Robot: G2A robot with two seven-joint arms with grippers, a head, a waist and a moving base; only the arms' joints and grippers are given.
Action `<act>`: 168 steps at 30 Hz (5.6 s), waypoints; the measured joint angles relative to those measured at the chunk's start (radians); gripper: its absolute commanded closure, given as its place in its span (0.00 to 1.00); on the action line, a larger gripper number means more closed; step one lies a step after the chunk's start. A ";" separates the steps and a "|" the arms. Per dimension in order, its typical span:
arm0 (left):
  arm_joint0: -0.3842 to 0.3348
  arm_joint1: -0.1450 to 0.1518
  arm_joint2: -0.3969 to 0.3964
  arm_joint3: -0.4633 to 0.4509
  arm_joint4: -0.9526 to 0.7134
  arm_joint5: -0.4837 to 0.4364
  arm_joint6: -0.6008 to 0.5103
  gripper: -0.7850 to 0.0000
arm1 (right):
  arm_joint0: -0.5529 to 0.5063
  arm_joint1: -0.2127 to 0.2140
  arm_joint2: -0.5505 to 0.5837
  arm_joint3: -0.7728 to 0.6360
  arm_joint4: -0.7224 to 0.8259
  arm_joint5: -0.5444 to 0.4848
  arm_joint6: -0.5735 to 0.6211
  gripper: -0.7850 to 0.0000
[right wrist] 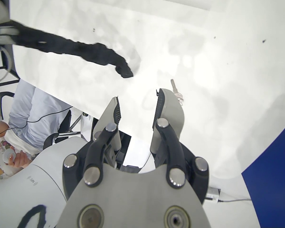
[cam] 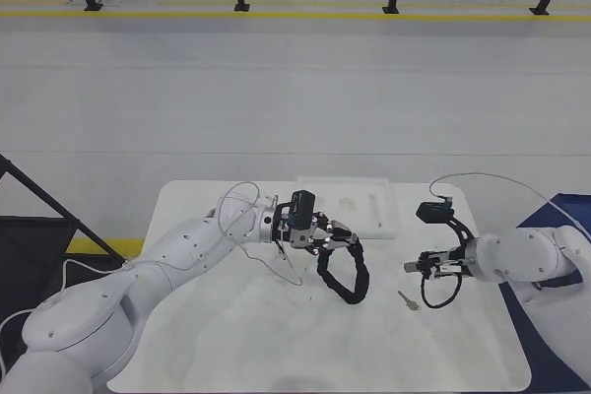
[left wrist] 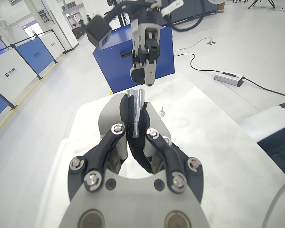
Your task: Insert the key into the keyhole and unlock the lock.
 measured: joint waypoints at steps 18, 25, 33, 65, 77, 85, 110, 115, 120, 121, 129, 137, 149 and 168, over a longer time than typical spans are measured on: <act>0.014 0.095 0.000 -0.112 0.003 0.001 0.001 1.00 | 0.093 -0.032 -0.234 0.189 -0.218 -0.231 0.075 0.51; 0.010 0.145 0.000 -0.155 -0.027 0.001 0.000 1.00 | 0.090 -0.043 -0.282 0.205 -0.257 -0.312 0.056 0.51; 0.012 0.190 0.000 -0.192 -0.048 0.001 0.001 1.00 | 0.105 -0.057 -0.343 0.210 -0.326 -0.353 0.102 0.52; 0.014 0.229 0.000 -0.233 -0.066 0.002 0.001 1.00 | 0.233 -0.147 -0.530 0.350 -0.457 -0.333 0.165 0.36; 0.014 0.229 0.000 -0.233 -0.066 0.002 0.001 1.00 | 0.211 -0.144 -0.509 0.355 -0.452 -0.395 0.125 0.52; 0.014 0.229 0.000 -0.233 -0.066 0.002 0.001 1.00 | 0.210 -0.151 -0.510 0.381 -0.452 -0.421 0.119 0.67; 0.038 0.263 -0.095 -0.285 -0.076 -0.009 -0.097 1.00 | 0.175 -0.118 -0.339 0.288 -0.177 -0.571 0.115 1.00; 0.054 0.298 -0.156 -0.301 -0.066 -0.051 -0.119 1.00 | 0.171 -0.107 -0.273 0.241 -0.080 -0.557 0.088 1.00; 0.084 0.323 -0.199 -0.311 -0.065 -0.096 -0.136 1.00 | 0.189 -0.111 -0.236 0.241 0.020 -0.525 0.026 1.00; 0.093 0.328 -0.209 -0.313 -0.063 -0.105 -0.138 1.00 | 0.198 -0.113 -0.232 0.250 0.048 -0.520 0.011 1.00; 0.124 0.345 -0.247 -0.322 -0.053 -0.121 -0.138 1.00 | 0.310 -0.147 -0.266 0.360 0.157 -0.508 -0.049 1.00; 0.124 0.345 -0.247 -0.321 -0.053 -0.121 -0.138 1.00 | 0.460 -0.209 -0.356 0.570 0.246 -0.497 -0.104 1.00; 0.124 0.345 -0.247 -0.321 -0.053 -0.121 -0.138 1.00 | 0.636 -0.328 -0.518 0.920 0.268 -0.499 -0.173 1.00; 0.124 0.345 -0.247 -0.321 -0.053 -0.121 -0.138 1.00 | 0.742 -0.438 -0.599 1.262 0.252 -0.592 -0.194 1.00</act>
